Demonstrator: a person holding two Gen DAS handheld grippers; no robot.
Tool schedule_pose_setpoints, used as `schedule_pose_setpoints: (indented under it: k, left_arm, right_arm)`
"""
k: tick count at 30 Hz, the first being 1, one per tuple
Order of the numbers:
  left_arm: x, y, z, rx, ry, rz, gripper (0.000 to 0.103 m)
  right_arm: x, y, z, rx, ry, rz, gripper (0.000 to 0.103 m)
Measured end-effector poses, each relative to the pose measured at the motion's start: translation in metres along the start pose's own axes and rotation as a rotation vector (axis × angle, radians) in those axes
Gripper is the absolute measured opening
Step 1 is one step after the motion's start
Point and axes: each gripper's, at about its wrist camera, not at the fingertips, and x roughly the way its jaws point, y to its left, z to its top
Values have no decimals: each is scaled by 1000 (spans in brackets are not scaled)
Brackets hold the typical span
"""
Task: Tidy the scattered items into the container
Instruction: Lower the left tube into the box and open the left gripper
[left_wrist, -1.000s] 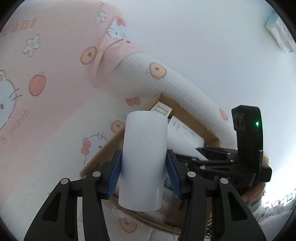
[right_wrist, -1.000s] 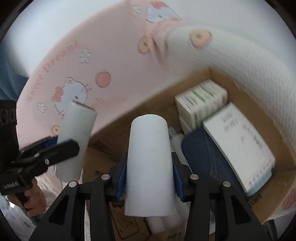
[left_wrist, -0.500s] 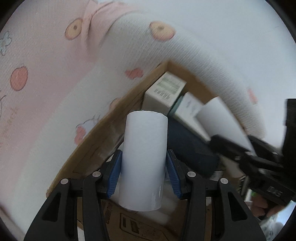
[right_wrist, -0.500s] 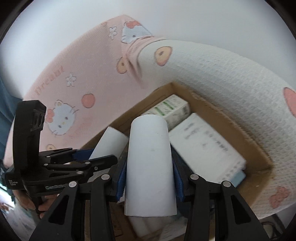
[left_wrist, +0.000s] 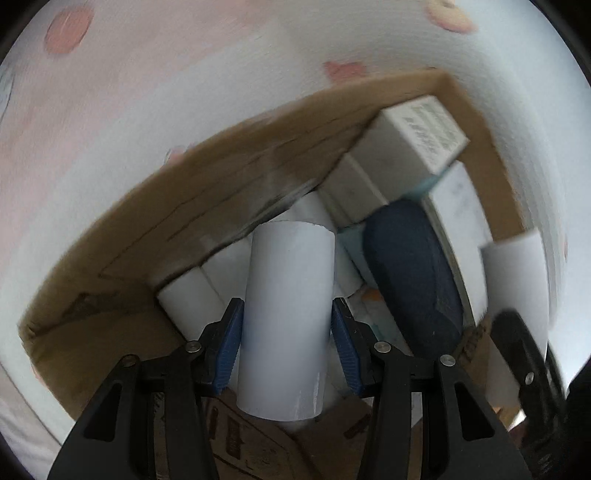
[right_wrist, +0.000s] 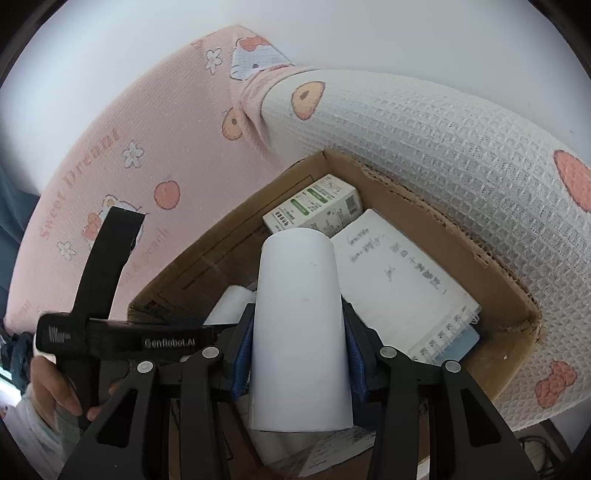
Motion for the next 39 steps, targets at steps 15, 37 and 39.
schedule_pose_setpoints:
  k: [15,37,39]
  left_arm:
    - [12,36,-11,-431,-65,-142,51]
    - [-18,28,-22,-334,-136,-117,11]
    - [-20,33,-15,-328,-155,-139,3]
  right_arm:
    - [5,7,-7,-59,17,-20,41]
    - [5,32,-8,-144,47,16,41]
    - [5,34,-9,-148,50,22,41]
